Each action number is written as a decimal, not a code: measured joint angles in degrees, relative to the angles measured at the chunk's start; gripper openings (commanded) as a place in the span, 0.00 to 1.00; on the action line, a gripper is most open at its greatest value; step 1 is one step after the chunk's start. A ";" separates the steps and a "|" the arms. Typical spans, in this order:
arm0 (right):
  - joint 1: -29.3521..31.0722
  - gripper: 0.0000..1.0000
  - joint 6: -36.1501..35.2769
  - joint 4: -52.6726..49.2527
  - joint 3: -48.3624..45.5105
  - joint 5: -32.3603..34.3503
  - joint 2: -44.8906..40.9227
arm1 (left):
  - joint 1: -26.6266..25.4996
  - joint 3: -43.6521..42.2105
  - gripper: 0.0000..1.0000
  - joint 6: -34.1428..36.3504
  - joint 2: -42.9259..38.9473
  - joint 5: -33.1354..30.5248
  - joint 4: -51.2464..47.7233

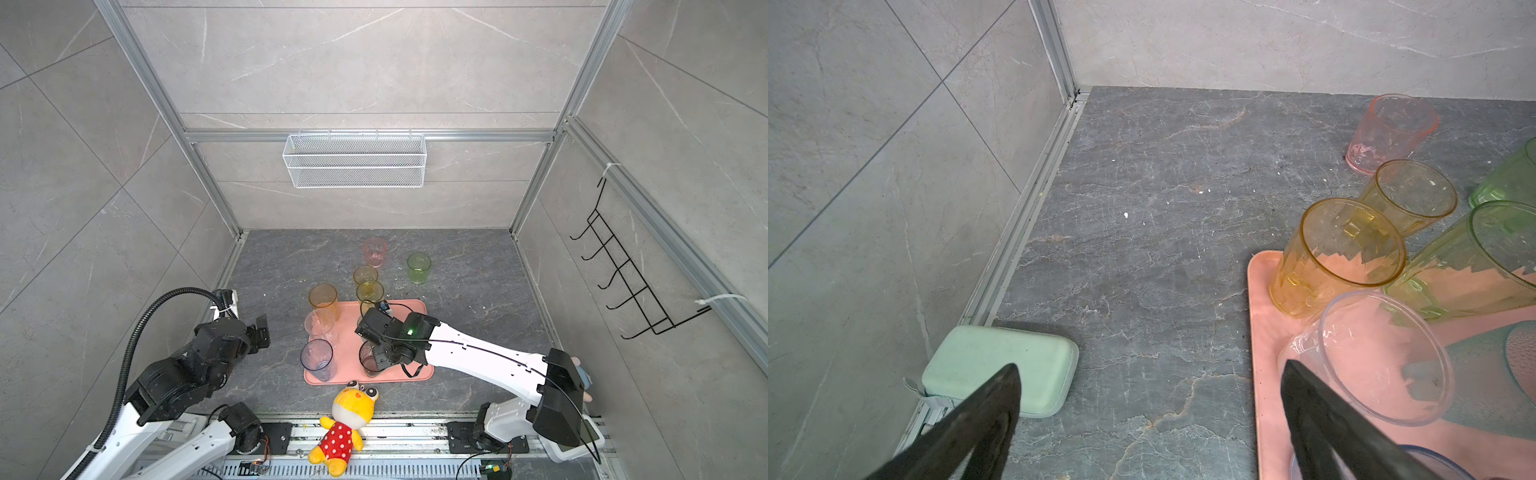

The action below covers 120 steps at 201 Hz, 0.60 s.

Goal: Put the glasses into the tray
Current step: 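Carry the dark grey glass over the tray edge nearest the robot and lower it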

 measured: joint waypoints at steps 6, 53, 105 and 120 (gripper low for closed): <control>0.00 0.00 0.00 0.17 0.04 0.00 0.28 | 0.00 0.00 0.97 0.00 0.02 0.02 0.00; 0.00 0.00 0.00 0.35 0.83 -0.17 1.84 | 0.00 0.00 0.97 0.00 0.48 0.02 0.00; 0.00 0.00 0.00 0.17 1.75 -0.17 3.34 | 0.00 0.00 0.97 0.00 0.48 0.02 0.00; 0.00 0.00 0.02 0.09 1.97 -0.17 3.76 | 0.00 0.00 0.97 0.00 0.48 0.00 0.00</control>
